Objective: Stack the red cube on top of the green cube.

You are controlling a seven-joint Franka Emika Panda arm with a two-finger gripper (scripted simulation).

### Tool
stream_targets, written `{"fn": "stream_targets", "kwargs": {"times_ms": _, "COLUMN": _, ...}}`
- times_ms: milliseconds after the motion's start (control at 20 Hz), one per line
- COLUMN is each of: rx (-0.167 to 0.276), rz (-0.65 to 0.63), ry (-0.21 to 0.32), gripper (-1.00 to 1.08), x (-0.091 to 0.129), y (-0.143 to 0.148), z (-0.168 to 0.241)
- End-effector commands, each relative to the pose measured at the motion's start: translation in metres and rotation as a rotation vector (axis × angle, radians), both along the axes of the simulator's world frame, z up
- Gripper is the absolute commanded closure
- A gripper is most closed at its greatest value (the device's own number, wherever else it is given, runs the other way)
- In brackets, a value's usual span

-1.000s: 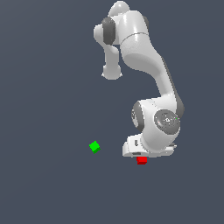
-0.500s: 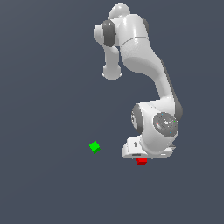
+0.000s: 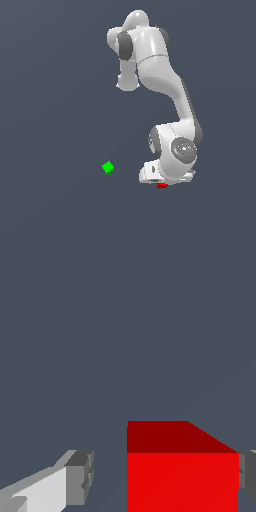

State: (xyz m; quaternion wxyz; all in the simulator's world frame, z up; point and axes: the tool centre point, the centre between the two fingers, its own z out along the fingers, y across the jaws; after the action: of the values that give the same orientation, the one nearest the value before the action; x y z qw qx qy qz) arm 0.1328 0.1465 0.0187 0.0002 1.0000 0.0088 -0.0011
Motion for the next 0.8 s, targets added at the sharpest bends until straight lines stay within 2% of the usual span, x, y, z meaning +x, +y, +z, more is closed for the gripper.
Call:
{"fn": "stream_targets", "kwargs": {"times_ms": 0, "rx": 0.0, "rz": 0.0, "ry": -0.002, "gripper": -0.92, "x": 0.0015, "y": 0.0003, "z": 0.001}}
{"fn": "stream_targets", "kwargs": {"times_ms": 50, "rx": 0.0, "rz": 0.0, "ry": -0.002, "gripper": -0.92, "x": 0.0016, "y": 0.0003, "z": 0.0013}}
{"fn": "stream_targets", "kwargs": {"times_ms": 100, "rx": 0.0, "rz": 0.0, "ry": -0.002, "gripper": 1.08, "x": 0.0016, "y": 0.0003, "z": 0.0013}}
{"fn": "stream_targets", "kwargs": {"times_ms": 750, "rx": 0.0, "rz": 0.0, "ry": -0.002, "gripper": 1.08, "x": 0.0011, "y": 0.0002, "z": 0.0031}}
